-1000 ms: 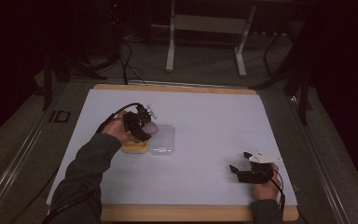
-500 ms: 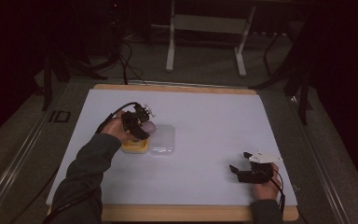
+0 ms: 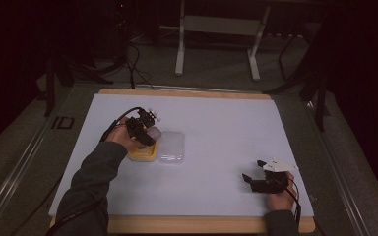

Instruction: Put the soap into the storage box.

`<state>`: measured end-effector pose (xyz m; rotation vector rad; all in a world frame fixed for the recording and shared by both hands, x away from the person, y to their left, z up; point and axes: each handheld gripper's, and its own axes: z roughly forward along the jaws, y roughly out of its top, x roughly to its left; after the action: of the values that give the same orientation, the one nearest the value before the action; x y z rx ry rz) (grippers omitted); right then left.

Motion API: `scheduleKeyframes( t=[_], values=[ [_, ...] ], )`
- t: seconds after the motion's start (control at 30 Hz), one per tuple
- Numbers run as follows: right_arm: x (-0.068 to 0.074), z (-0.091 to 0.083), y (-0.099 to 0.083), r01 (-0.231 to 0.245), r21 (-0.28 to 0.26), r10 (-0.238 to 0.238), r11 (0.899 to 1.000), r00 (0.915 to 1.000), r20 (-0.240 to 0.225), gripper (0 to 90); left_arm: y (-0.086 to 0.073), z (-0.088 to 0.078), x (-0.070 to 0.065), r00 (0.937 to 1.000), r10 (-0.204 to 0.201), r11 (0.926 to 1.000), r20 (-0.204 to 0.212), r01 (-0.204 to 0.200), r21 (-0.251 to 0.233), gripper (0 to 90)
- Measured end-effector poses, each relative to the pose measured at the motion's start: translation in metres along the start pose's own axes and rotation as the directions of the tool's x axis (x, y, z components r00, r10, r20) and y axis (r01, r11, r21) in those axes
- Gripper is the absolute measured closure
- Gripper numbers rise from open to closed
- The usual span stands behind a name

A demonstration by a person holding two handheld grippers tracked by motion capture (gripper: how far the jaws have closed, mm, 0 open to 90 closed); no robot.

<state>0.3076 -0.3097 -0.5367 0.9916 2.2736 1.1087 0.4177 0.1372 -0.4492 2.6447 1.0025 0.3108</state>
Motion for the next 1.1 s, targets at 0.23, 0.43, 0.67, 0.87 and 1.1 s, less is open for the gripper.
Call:
scheduleKeyframes(
  t=[0.23, 0.43, 0.67, 0.87, 1.1],
  values=[
    [0.000, 0.000, 0.000, 0.001, 0.000, -0.001, 1.000, 1.0000, 0.001, 17.7, 0.000, 0.002, 0.001, 0.9994, -0.034, 0.9994, -0.009, 0.034, 0.001, 49.8],
    [0.000, 0.000, 0.000, 0.002, -0.002, -0.002, 1.000, 1.0000, 0.001, 17.7, -0.002, 0.004, 0.003, 0.9979, -0.063, 0.9980, -0.017, 0.063, 0.004, 49.8],
    [0.000, 0.000, 0.000, 0.002, -0.001, -0.002, 1.000, 1.0000, 0.001, 17.7, -0.003, 0.005, 0.005, 0.9957, -0.090, 0.9959, -0.021, 0.090, 0.002, 49.8],
    [0.000, 0.000, 0.000, 0.002, 0.000, -0.002, 1.000, 1.0000, 0.002, 17.7, -0.005, 0.007, 0.008, 0.9924, -0.120, 0.9927, -0.026, 0.120, 0.004, 49.8],
    [0.001, 0.000, 0.000, 0.004, -0.001, -0.004, 1.000, 1.0000, 0.003, 17.7, -0.009, 0.013, 0.012, 0.9896, -0.142, 0.9896, -0.023, 0.142, 0.020, 49.8]
  ],
)
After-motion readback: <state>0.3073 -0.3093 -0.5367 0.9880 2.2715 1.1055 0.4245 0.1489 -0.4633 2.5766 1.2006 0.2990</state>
